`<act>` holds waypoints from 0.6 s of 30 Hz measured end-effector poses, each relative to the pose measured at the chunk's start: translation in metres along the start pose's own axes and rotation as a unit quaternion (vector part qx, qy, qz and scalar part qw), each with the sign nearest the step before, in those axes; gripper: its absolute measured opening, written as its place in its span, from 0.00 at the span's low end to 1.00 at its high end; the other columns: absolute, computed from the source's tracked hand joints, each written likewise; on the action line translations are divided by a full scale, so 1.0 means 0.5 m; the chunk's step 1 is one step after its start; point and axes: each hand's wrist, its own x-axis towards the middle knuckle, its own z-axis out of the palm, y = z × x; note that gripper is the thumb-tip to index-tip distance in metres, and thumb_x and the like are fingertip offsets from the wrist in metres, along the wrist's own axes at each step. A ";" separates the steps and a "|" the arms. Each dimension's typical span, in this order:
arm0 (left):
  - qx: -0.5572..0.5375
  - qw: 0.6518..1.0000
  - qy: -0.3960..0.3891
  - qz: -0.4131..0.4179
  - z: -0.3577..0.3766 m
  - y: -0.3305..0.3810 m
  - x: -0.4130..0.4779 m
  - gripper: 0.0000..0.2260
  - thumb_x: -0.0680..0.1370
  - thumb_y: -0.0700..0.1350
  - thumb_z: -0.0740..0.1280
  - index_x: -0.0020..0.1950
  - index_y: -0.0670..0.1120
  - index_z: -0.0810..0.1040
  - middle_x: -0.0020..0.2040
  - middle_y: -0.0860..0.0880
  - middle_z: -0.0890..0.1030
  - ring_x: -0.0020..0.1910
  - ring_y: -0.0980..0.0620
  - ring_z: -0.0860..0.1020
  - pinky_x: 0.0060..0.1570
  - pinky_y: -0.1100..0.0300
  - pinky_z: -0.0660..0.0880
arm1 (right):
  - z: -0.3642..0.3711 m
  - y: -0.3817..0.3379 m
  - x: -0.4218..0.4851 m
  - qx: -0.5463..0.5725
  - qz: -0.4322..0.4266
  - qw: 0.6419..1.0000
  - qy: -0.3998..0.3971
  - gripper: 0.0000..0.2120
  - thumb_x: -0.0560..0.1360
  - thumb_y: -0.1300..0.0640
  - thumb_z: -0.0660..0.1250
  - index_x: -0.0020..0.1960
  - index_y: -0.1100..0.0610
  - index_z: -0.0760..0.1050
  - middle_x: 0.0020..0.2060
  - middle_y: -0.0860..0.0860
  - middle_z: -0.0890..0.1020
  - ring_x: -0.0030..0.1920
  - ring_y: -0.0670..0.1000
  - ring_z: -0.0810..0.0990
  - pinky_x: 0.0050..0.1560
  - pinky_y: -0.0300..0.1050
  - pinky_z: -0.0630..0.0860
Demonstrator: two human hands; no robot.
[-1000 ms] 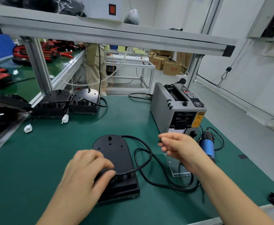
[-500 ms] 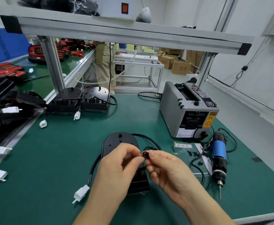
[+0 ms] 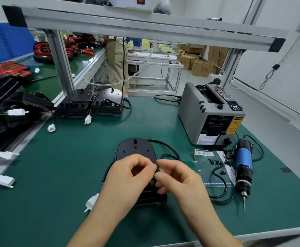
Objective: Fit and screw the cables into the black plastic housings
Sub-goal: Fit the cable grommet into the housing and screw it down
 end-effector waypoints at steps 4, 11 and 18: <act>0.057 0.998 -0.003 -0.019 -0.005 -0.002 -0.008 0.05 0.70 0.49 0.69 0.34 0.57 0.79 0.37 0.56 0.80 0.39 0.62 0.75 0.38 0.70 0.67 | -0.004 0.012 -0.017 -0.265 -0.170 0.948 0.041 0.07 0.68 0.57 0.74 0.44 0.46 0.81 0.39 0.42 0.82 0.42 0.44 0.81 0.44 0.40 0.77; 0.093 0.995 -0.009 -0.032 -0.012 -0.013 -0.037 0.04 0.69 0.53 0.67 0.35 0.57 0.80 0.37 0.57 0.80 0.43 0.62 0.74 0.43 0.64 0.70 | 0.005 0.031 -0.038 -0.354 -0.263 0.894 0.077 0.03 0.67 0.50 0.67 0.37 0.49 0.78 0.32 0.41 0.76 0.33 0.39 0.74 0.34 0.32 0.71; 0.193 0.977 0.051 0.068 -0.034 -0.054 -0.036 0.06 0.74 0.45 0.69 0.46 0.56 0.80 0.45 0.62 0.76 0.50 0.60 0.72 0.48 0.70 0.66 | 0.003 0.058 -0.015 -0.309 -0.106 0.939 0.106 0.08 0.66 0.57 0.73 0.32 0.49 0.75 0.33 0.42 0.79 0.31 0.45 0.75 0.35 0.38 0.72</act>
